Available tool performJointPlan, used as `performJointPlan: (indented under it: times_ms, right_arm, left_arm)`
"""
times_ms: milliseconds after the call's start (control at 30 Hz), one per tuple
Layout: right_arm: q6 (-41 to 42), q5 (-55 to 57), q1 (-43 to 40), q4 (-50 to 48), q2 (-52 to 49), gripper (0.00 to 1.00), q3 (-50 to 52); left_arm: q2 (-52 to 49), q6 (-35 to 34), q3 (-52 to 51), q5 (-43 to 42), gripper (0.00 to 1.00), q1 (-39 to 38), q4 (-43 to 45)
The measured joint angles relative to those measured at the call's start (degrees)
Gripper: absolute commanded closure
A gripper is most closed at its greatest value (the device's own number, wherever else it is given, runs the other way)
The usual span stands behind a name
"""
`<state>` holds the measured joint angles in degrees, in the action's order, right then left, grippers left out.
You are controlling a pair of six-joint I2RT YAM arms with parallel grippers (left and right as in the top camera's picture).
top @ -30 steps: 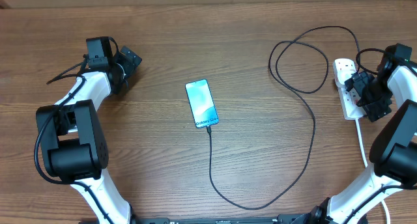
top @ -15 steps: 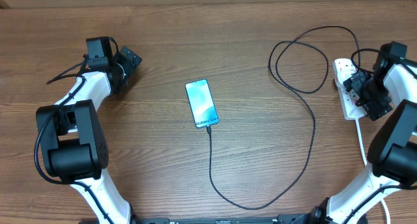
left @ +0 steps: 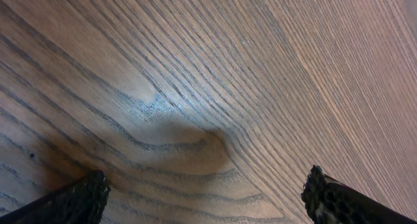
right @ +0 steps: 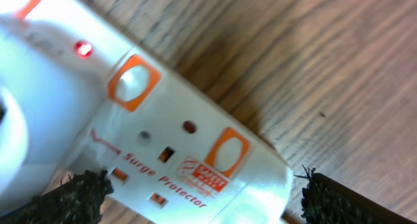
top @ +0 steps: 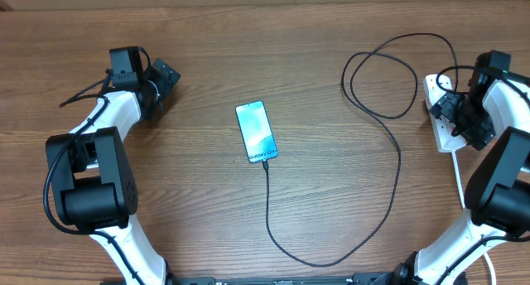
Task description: Plug charger to phone and switch on socket
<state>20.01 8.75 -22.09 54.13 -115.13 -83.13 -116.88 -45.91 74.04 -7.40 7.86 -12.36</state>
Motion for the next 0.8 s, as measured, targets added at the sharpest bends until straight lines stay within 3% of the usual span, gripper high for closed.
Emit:
performJointPlan:
  times_ms: [233,800]
  right_arm:
    - [-4.2,-1.4,0.0,-0.6,0.1,0.0,0.6]
    - [-5.1,-2.4,0.1,-0.6,0.1,0.0,0.9]
  left_arm:
    - [0.0,0.0,0.0,0.0,0.0,0.0,0.0]
    - [0.0,0.0,0.0,0.0,0.0,0.0,0.0]
